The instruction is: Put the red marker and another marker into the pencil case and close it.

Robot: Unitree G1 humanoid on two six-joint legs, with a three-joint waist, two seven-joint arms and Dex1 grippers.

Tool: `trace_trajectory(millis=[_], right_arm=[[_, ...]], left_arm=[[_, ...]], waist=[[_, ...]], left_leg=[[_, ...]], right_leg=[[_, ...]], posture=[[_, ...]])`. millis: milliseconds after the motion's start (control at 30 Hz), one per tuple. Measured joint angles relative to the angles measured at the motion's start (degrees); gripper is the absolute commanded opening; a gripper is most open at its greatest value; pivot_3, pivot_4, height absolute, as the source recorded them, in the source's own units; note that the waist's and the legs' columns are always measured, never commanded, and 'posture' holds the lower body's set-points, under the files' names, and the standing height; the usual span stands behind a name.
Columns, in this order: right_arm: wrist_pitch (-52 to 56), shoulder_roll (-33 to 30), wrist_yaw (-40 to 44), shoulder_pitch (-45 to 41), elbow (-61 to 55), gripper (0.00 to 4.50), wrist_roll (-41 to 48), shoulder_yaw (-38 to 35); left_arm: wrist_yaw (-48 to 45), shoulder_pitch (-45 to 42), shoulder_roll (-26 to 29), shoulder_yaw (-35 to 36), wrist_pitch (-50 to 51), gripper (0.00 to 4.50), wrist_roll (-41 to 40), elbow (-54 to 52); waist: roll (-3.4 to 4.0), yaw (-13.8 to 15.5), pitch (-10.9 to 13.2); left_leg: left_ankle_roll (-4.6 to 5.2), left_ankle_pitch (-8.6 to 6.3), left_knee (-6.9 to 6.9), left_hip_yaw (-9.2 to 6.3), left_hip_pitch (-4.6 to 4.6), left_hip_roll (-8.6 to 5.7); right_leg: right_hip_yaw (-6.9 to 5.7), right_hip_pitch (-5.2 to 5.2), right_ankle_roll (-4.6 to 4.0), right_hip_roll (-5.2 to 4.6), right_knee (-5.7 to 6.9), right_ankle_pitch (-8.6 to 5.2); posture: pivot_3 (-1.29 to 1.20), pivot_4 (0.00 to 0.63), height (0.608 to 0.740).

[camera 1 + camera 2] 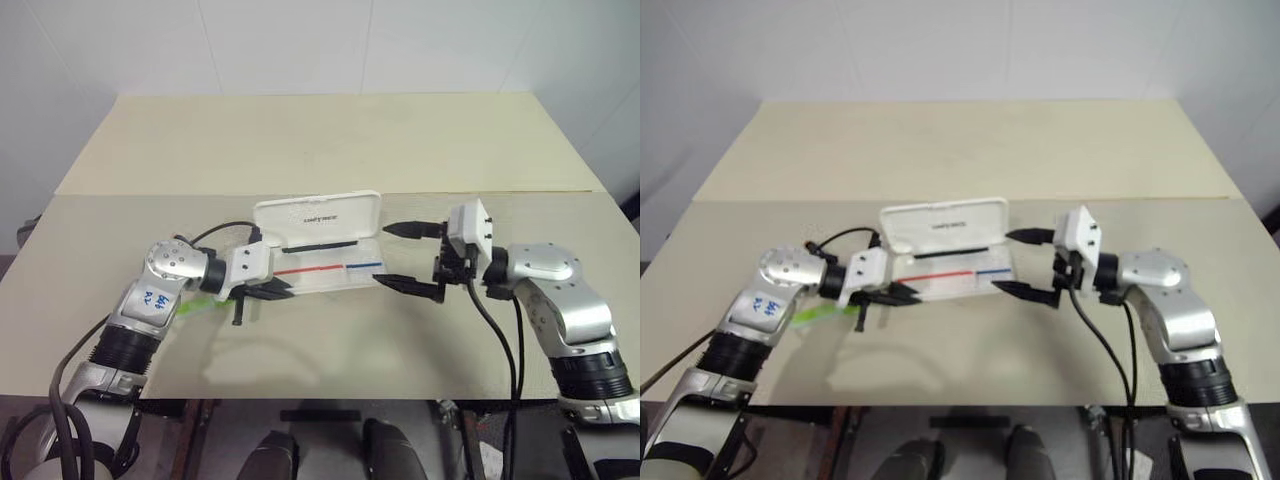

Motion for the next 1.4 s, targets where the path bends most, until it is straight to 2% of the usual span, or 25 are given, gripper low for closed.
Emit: trace_trajectory(millis=[133,600,700,900,1133,1400], right_arm=[[0.65,-3.11,0.70,3.28,-1.96,4.50,0.71,-2.56],[2.41,-2.78,-0.80,4.39,-4.89,4.50,1.42,-3.58],[2.43,-2.37,-0.96,3.93,-4.89,4.50,1.42,-3.29],[2.40,-1.68,-1.01,2.83,-4.87,4.50,1.38,-2.52],[2.17,-0.54,-1.00,2.27,-4.01,4.50,1.22,-1.60],[1.05,0.27,-0.89,1.58,-2.39,4.50,0.99,-1.39]], left_arm=[[-0.81,1.51,0.02,-0.44,0.00,0.02,-0.09,-0.72],[-1.05,4.61,0.74,-0.57,1.11,0.02,-0.07,-4.37],[-0.92,4.57,0.68,-0.81,1.14,0.78,0.03,-4.29],[-0.36,3.95,0.28,-0.96,1.18,2.77,-0.09,-4.24],[-1.26,3.89,0.49,0.21,3.76,2.77,-3.57,-5.87],[-3.69,6.47,2.84,3.94,7.72,2.77,-11.26,-11.25]], waist=[[0.00,0.00,0.00],[-0.01,0.07,0.01],[-0.01,0.07,0.01],[-0.01,0.10,0.01],[-0.01,0.07,0.01],[-0.01,0.00,0.01]], left_leg=[[0.00,0.00,0.00,0.37,0.01,0.02],[0.00,0.00,0.07,0.47,0.06,0.04],[0.00,0.00,0.07,0.47,0.06,0.04],[0.00,0.00,0.06,0.47,0.05,0.04],[0.00,0.00,0.06,0.46,0.05,0.04],[0.00,0.00,0.06,0.45,0.06,0.07]], right_leg=[[0.01,0.00,0.00,0.01,-0.01,0.00],[0.07,0.01,-0.01,0.02,-0.10,0.01],[0.08,0.01,-0.01,0.02,-0.10,0.01],[0.07,0.01,-0.01,0.02,-0.10,0.01],[0.07,0.01,-0.01,0.01,-0.08,0.01],[0.08,0.01,-0.02,0.02,-0.10,0.02]], posture=[[0.00,0.150,0.740],[0.00,0.150,0.740],[0.00,0.150,0.740],[0.00,0.150,0.740],[0.00,0.150,0.740],[0.00,0.150,0.740]])
